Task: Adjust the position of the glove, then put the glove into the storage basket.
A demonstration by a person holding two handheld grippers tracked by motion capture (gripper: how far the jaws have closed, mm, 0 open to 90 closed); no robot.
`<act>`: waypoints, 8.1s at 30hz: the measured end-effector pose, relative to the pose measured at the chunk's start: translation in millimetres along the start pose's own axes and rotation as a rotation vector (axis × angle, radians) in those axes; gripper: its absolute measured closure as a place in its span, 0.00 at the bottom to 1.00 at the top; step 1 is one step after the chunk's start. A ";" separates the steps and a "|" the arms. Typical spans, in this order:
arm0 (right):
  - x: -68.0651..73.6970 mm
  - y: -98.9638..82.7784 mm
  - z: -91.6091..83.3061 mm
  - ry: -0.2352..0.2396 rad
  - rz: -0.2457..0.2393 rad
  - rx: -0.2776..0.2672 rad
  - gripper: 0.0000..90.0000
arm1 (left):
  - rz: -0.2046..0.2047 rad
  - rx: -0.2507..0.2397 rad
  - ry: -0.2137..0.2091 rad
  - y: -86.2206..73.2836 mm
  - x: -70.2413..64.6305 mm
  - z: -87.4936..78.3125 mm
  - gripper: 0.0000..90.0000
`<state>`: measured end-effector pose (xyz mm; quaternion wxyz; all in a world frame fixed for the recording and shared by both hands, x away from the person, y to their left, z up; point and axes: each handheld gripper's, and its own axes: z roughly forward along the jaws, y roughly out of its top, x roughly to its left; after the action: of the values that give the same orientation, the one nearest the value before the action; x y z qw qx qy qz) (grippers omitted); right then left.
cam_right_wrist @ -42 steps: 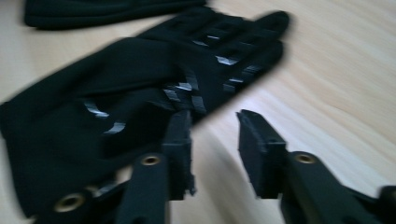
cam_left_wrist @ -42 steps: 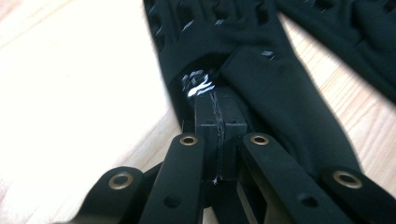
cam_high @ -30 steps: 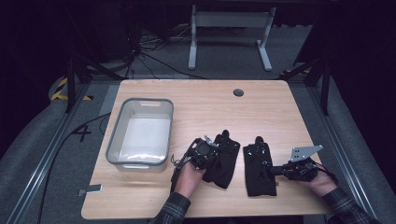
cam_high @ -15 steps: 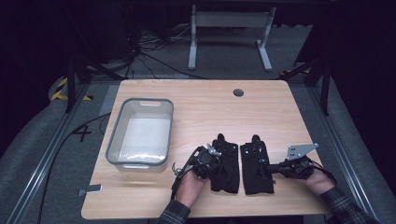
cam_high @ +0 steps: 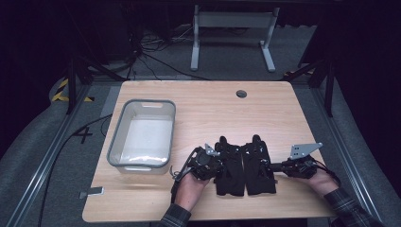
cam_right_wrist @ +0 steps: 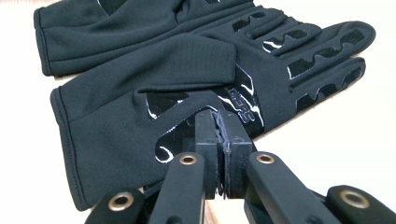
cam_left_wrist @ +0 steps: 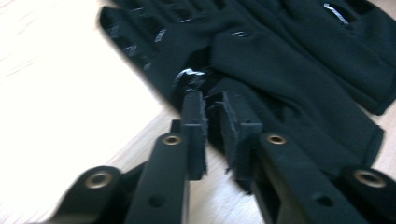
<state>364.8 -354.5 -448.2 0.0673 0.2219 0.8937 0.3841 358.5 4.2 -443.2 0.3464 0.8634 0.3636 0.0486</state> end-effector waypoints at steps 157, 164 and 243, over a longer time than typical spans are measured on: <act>12.7 44.4 52.9 0.083 -0.122 0.034 1.00 | 0.090 -0.008 -0.102 68.0 -5.3 68.3 1.00; 14.6 45.4 54.2 0.089 -0.124 0.036 1.00 | 0.089 -0.007 -0.103 68.1 -4.7 67.4 1.00; -8.3 -41.3 -18.0 -0.185 0.081 -0.008 0.18 | 0.277 0.075 -0.200 82.0 -42.7 74.2 0.76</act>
<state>352.7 -395.1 -465.7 0.1348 0.2921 0.8725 0.3678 401.0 -106.5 -440.1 0.3383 0.9181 0.2065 -0.0038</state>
